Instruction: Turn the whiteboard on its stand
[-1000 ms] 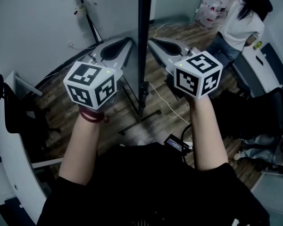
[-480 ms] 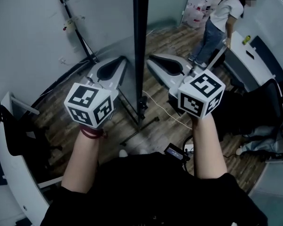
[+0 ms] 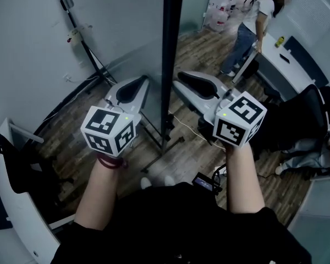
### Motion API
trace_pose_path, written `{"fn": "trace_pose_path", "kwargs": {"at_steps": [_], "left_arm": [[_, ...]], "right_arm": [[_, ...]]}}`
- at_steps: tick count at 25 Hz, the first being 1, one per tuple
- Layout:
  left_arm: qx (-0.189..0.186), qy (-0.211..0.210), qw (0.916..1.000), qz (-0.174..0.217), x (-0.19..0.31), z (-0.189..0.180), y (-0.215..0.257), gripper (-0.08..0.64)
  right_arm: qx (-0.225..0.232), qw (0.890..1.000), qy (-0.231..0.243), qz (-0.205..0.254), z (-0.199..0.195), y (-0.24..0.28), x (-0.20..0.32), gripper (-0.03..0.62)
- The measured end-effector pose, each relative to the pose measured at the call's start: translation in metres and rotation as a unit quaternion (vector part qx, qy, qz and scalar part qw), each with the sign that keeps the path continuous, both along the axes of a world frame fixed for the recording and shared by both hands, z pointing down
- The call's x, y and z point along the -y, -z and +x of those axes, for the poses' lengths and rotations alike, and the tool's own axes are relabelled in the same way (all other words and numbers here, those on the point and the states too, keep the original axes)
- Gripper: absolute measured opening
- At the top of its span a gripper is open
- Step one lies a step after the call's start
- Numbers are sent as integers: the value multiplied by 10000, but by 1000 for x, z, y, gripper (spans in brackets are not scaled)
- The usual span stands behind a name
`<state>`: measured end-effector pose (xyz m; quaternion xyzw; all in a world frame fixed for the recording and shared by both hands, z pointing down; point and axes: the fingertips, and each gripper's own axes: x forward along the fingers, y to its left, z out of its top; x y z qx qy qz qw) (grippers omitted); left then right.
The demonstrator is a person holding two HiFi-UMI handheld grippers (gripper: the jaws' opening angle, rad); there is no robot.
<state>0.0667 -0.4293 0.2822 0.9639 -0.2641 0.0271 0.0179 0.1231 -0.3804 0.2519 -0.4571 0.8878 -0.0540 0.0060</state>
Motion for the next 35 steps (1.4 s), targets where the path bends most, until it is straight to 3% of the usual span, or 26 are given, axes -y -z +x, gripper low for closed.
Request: {"fn": "trace_pose_path", "kwargs": {"at_steps": [9, 15, 28, 35], "left_arm": [[37, -143, 9998, -129, -1, -5, -9, 2], [45, -216, 9997, -86, -7, -6, -5, 2], [79, -124, 9999, 27, -1, -18, -3, 2], [101, -156, 9998, 47, 3, -13, 0, 2]], "right_arm": [[86, 9999, 45, -44, -9, 3, -10, 145], [-190, 9998, -34, -10, -23, 3, -10, 201], [-612, 9979, -192, -24, -29, -3, 1, 219], [-1093, 9934, -341, -58, -35, -14, 12, 219]]}}
